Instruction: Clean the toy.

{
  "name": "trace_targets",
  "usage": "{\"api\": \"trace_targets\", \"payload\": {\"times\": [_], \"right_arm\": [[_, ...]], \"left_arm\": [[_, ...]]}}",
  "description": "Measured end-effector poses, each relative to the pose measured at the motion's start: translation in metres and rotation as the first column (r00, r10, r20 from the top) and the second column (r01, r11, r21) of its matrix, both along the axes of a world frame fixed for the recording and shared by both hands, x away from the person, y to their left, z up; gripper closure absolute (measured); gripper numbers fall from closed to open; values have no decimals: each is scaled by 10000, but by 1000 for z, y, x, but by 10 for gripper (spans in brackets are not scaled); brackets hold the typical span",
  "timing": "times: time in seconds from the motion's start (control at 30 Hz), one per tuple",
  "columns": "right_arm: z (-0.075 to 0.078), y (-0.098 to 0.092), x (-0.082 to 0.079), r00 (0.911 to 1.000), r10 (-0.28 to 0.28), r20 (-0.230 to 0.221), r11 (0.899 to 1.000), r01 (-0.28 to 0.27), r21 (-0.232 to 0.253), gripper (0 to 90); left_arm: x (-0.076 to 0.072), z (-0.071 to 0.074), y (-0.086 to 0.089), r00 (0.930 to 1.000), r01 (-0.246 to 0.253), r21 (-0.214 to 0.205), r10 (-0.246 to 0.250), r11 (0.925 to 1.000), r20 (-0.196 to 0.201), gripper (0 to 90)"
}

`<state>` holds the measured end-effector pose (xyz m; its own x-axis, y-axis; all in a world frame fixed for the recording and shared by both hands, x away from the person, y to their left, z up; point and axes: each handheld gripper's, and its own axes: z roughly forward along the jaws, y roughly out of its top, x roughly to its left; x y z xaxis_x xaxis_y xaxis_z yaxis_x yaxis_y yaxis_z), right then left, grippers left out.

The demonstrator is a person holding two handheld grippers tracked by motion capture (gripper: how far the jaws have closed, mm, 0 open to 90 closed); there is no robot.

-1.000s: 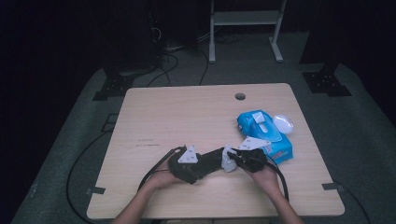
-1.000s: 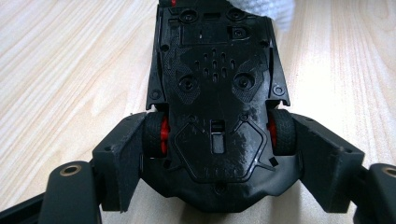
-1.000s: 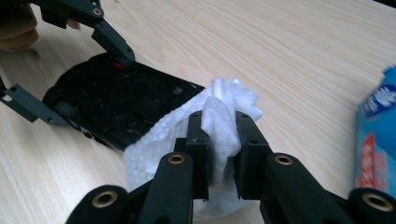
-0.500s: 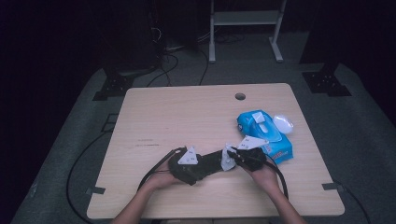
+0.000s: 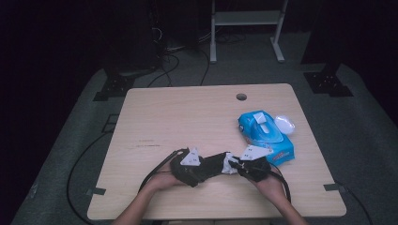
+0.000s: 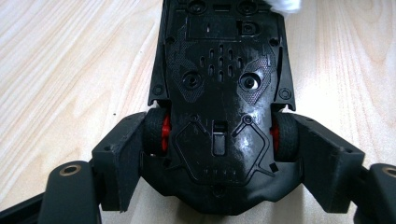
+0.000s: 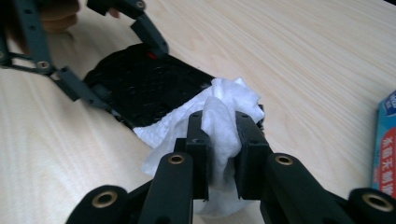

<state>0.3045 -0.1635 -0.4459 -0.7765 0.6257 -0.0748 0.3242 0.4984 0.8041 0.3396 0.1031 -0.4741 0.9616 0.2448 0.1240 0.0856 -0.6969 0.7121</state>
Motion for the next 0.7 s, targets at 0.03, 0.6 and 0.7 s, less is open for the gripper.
{"api": "trace_targets", "payload": {"times": [0.03,0.6,0.7], "right_arm": [[0,0,-1,10000,46,-72,10000,-46,-1,777],[-1,-2,13,9994,-292,-204,9994,295,160,775],[-2,-3,17,9986,-447,-270,9986,454,280,775]], "left_arm": [[0,0,0,10000,-9,13,9,10000,2,237],[0,1,-2,9999,-9,34,9,10000,113,238],[1,1,0,9999,-129,23,129,9999,44,237]]}}
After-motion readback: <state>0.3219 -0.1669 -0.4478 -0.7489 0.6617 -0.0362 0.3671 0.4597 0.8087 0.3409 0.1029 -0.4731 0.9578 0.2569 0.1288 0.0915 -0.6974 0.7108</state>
